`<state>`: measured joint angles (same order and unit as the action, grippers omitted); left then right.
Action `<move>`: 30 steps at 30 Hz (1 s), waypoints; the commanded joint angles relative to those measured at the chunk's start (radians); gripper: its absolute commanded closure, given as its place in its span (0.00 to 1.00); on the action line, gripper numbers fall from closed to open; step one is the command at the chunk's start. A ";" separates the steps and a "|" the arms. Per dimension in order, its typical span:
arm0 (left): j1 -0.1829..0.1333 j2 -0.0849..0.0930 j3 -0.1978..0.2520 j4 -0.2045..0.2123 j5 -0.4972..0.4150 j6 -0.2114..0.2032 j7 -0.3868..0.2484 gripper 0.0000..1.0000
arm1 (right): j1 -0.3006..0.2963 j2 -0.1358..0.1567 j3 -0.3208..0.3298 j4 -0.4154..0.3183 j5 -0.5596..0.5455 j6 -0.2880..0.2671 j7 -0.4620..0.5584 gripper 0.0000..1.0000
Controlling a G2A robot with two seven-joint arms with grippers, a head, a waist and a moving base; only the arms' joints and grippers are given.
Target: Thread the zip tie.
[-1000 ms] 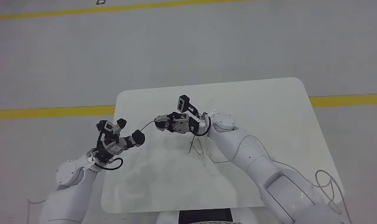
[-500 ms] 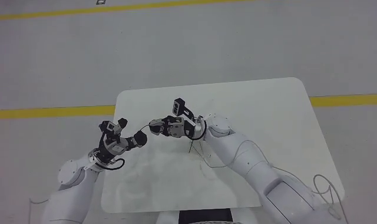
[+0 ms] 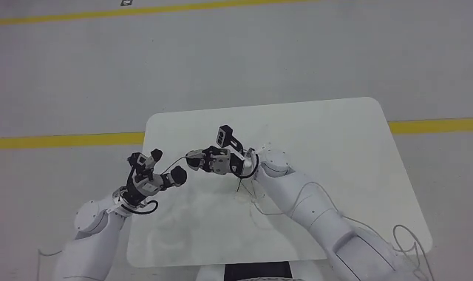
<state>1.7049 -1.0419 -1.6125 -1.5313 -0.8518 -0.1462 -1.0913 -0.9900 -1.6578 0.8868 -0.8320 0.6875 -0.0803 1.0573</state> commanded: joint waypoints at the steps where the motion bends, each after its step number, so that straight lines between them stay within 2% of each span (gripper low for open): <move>1: 0.000 0.000 0.000 0.000 -0.001 -0.001 -0.002 0.00 | -0.002 0.003 -0.001 -0.007 -0.016 0.005 -0.004 1.00; 5: 0.001 0.001 -0.002 0.001 0.003 -0.006 0.000 0.22 | -0.007 0.010 0.000 -0.023 -0.044 0.013 -0.012 1.00; 6: 0.002 0.001 -0.002 0.002 0.004 -0.007 0.000 0.32 | -0.007 0.012 0.000 -0.027 -0.054 0.015 -0.018 1.00; 10: 0.003 0.002 0.000 0.003 0.006 -0.008 0.000 0.50 | -0.014 0.017 0.000 -0.044 -0.073 0.024 -0.032 1.00; 15: 0.005 0.002 0.004 0.005 0.013 -0.007 -0.001 0.60 | -0.017 0.022 -0.005 -0.060 -0.102 0.034 -0.047 1.00; 23: 0.005 0.004 0.008 0.014 0.024 -0.009 0.001 0.65 | -0.021 0.031 -0.005 -0.080 -0.139 0.035 -0.071 1.00; 30: 0.005 0.006 0.010 0.016 0.033 -0.007 0.000 0.77 | -0.018 0.038 -0.009 -0.093 -0.174 0.048 -0.078 1.00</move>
<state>1.7100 -1.0365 -1.6032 -1.5162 -0.8222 -0.1524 -1.0931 -1.0084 -1.6204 0.8780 -0.9231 0.5176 -0.0330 0.9797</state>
